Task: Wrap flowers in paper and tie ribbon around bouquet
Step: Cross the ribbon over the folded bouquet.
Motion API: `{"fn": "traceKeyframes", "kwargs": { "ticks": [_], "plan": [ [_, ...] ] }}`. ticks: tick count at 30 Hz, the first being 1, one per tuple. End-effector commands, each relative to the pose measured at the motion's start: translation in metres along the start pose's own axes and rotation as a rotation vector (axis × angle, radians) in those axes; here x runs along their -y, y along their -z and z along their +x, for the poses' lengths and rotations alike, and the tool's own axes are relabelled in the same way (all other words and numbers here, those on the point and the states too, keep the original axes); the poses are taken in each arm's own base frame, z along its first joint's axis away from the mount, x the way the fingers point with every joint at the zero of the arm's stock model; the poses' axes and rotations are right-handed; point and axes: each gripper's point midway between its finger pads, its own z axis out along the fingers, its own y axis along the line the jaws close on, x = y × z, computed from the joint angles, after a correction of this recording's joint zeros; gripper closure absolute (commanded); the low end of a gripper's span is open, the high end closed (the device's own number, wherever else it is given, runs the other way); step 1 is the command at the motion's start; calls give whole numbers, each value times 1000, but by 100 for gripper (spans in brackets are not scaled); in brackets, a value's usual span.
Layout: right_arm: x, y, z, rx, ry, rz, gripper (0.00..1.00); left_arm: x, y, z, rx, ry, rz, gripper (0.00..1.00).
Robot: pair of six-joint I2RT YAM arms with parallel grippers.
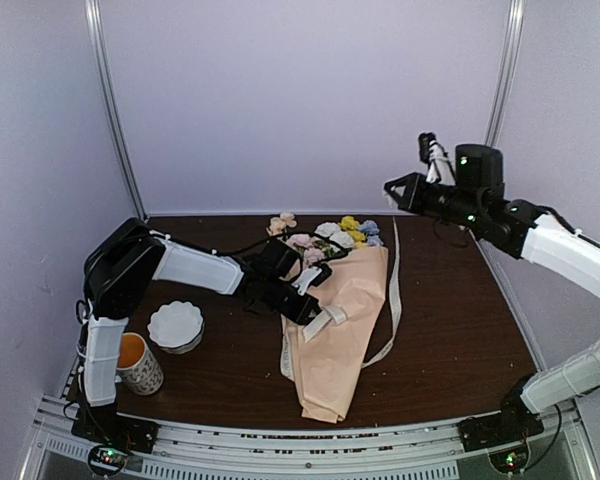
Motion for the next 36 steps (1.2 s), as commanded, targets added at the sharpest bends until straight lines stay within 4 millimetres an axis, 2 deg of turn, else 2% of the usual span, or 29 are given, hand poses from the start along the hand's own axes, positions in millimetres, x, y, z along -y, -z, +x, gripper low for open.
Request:
{"fn": "traceKeyframes", "kwargs": {
  "ticks": [1,3,5,11,13,18,22,27,31,33,36],
  "plan": [
    [-29,-42,111,-254,-27,-134,100,-5,13,-4,15,29,15,100],
    [-42,-54,155,-344,-54,-173,100,-1,15,-9,30,23,27,100],
    [-43,-63,184,-394,-91,-187,100,1,22,-17,77,15,21,100],
    [-21,-78,218,-417,-189,-123,100,21,60,-44,281,-51,32,100],
    [-10,-88,239,-483,-174,-75,100,25,66,-46,302,-74,40,100],
    [2,-112,265,-559,-156,-28,100,26,70,-37,284,-107,31,100],
    [-3,-133,275,-591,-175,-39,100,35,86,-28,301,-167,33,100],
    [-27,-155,289,-635,-187,-112,99,54,109,-24,313,-315,56,100],
    [-42,-164,306,-692,-166,-137,81,55,109,-25,299,-353,57,100],
    [-50,-163,297,-676,-187,-171,73,51,103,-26,289,-341,52,100],
    [-55,-156,265,-619,-182,-182,65,45,91,-28,265,-317,56,100]
  ]
}}
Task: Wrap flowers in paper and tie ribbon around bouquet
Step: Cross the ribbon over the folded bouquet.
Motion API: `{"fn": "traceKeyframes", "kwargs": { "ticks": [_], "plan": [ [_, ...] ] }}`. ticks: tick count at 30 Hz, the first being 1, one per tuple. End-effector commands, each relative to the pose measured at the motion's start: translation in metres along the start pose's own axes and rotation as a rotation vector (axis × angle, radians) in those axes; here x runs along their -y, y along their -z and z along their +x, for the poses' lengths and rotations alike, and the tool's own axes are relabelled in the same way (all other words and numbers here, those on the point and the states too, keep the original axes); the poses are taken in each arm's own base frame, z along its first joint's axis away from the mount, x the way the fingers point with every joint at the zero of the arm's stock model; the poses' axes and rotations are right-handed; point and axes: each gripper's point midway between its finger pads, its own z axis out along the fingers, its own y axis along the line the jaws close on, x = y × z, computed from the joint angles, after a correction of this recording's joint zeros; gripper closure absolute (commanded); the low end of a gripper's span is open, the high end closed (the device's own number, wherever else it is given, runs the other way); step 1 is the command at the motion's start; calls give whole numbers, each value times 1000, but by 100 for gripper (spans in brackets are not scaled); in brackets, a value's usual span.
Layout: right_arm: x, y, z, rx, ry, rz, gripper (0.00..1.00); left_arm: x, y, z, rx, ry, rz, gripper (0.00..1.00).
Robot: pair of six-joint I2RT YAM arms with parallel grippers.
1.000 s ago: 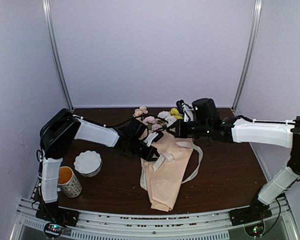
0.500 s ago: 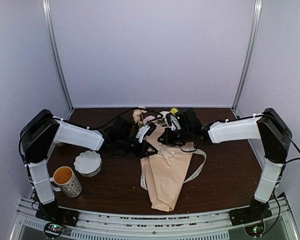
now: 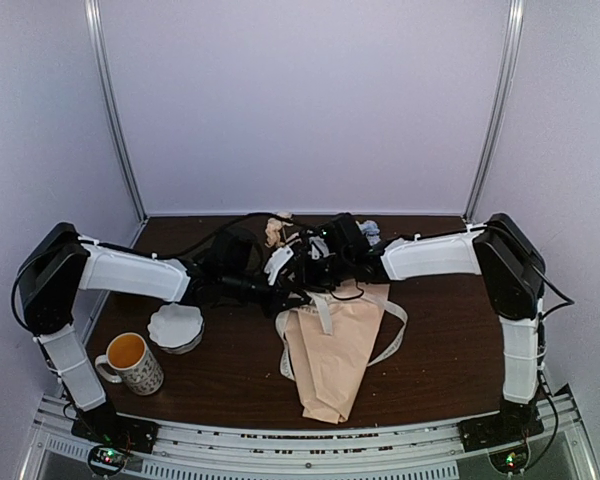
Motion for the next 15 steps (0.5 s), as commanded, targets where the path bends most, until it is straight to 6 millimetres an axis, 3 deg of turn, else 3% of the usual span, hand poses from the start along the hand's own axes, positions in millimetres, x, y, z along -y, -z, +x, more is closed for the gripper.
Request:
{"fn": "traceKeyframes", "kwargs": {
  "ticks": [1,5,9,15],
  "plan": [
    [-28,34,-27,61,15,-56,62,-7,-15,0,-20,-9,16,100],
    [-30,62,-47,122,-23,-67,52,-11,-21,-2,-13,0,9,100],
    [-38,75,-56,135,-2,-57,43,-14,-25,1,-24,7,8,100],
    [-16,113,-50,204,-26,59,49,-13,-26,1,-16,20,14,100]
  ]
}}
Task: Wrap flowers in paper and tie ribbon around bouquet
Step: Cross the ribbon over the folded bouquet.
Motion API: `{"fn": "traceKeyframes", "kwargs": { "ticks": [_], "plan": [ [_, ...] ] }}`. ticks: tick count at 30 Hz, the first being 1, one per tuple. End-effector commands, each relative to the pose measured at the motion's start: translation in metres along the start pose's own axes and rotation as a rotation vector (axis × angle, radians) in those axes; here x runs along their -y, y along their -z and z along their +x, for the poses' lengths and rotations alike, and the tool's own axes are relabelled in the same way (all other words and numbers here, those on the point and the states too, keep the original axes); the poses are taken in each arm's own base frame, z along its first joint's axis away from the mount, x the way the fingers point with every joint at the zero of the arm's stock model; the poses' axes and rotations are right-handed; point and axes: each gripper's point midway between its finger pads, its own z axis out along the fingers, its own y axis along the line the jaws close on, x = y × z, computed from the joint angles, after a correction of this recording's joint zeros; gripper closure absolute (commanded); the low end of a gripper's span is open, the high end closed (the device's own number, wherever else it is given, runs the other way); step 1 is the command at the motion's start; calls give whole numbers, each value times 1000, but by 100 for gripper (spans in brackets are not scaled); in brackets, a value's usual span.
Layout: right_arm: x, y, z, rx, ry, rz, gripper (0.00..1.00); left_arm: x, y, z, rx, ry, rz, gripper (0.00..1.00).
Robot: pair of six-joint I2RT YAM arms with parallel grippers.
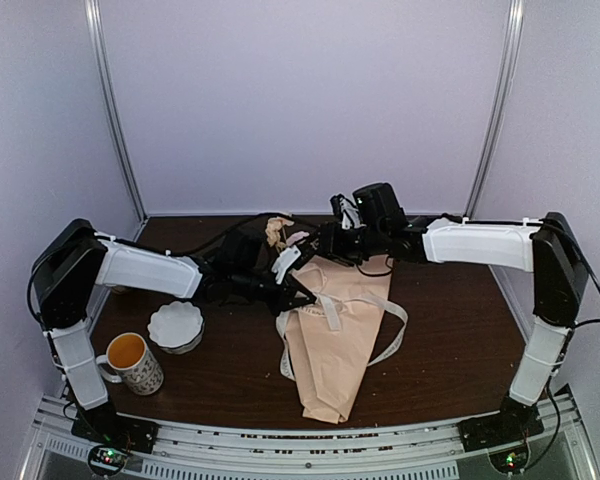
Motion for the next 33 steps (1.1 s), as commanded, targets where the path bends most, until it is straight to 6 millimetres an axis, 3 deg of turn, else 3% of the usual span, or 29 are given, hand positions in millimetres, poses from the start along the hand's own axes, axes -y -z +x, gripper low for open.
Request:
{"fn": "traceKeyframes", "kwargs": {
  "ticks": [1,3,6,12,17,24,30,32,33],
  "plan": [
    [8,43,0,79,3,76,52,-3,-5,-1,7,13,5,100],
    [15,60,9,93,5,90,61,-4,-6,-1,9,16,1,100],
    [29,66,41,31,5,78,68,-5,-6,-3,14,18,-3,100],
    [33,64,92,-75,103,70,50,-7,-8,-4,17,29,-5,100],
    [44,55,119,-144,117,101,45,-6,-9,-7,21,28,-3,100],
    [51,41,137,-189,121,121,44,-7,-10,-7,18,32,-1,100],
    [58,31,139,-188,129,151,47,-6,-11,-7,20,29,9,100],
    [59,28,140,-198,126,149,57,-5,-11,-7,21,28,11,100],
    [58,27,139,-194,124,150,71,-6,-11,-8,22,28,10,100]
  ]
}}
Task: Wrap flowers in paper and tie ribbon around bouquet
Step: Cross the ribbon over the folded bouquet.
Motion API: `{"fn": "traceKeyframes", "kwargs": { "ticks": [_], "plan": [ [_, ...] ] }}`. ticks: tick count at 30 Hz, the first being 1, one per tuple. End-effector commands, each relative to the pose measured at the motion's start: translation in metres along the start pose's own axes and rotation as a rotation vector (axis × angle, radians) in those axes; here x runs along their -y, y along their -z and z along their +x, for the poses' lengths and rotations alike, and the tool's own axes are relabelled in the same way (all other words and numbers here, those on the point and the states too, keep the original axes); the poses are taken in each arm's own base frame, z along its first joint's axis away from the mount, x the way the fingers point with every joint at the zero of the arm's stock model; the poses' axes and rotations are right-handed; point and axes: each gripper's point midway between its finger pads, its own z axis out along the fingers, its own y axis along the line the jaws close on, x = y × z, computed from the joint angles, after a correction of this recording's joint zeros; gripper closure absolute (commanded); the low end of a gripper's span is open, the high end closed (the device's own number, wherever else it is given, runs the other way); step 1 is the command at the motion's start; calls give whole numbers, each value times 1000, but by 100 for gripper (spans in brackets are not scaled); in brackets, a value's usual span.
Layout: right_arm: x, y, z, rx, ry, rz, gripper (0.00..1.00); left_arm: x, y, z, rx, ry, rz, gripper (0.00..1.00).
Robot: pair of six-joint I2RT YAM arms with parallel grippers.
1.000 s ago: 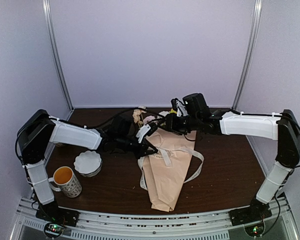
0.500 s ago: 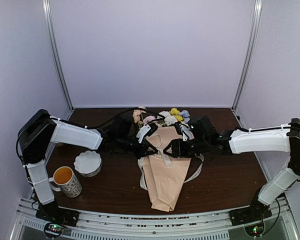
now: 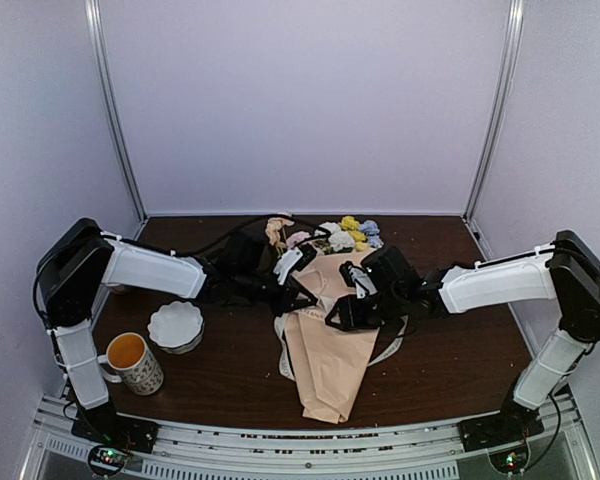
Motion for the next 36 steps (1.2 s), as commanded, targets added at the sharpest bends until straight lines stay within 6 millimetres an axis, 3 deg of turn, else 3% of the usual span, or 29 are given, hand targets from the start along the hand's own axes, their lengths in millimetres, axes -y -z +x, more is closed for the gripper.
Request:
{"fn": "traceKeyframes", "kwargs": {
  "ticks": [1,3,10,14,17,23,26,32,36],
  "plan": [
    [-3,-5,-10,34,5,10,83,-1,-4,-13,36,-13,13,100],
    [-2,0,-13,52,6,17,99,-1,-4,-13,34,-14,13,100],
    [-4,24,-17,69,39,38,100,-3,-3,-14,5,-57,-5,100],
    [-12,45,-24,96,56,29,100,-5,-2,-8,-69,-155,-40,69],
    [-12,62,-37,139,56,48,100,-9,1,-2,-116,-241,-81,56],
    [16,88,-73,208,-8,122,100,-13,5,-6,-144,-356,-122,41],
    [27,97,-95,243,-37,135,100,-7,0,-8,-179,-455,-121,35],
    [30,103,-126,274,-53,121,100,2,-12,-11,-220,-568,-107,29],
    [43,108,-141,299,-94,137,100,-3,-23,-10,-262,-582,-88,19]
  ]
}}
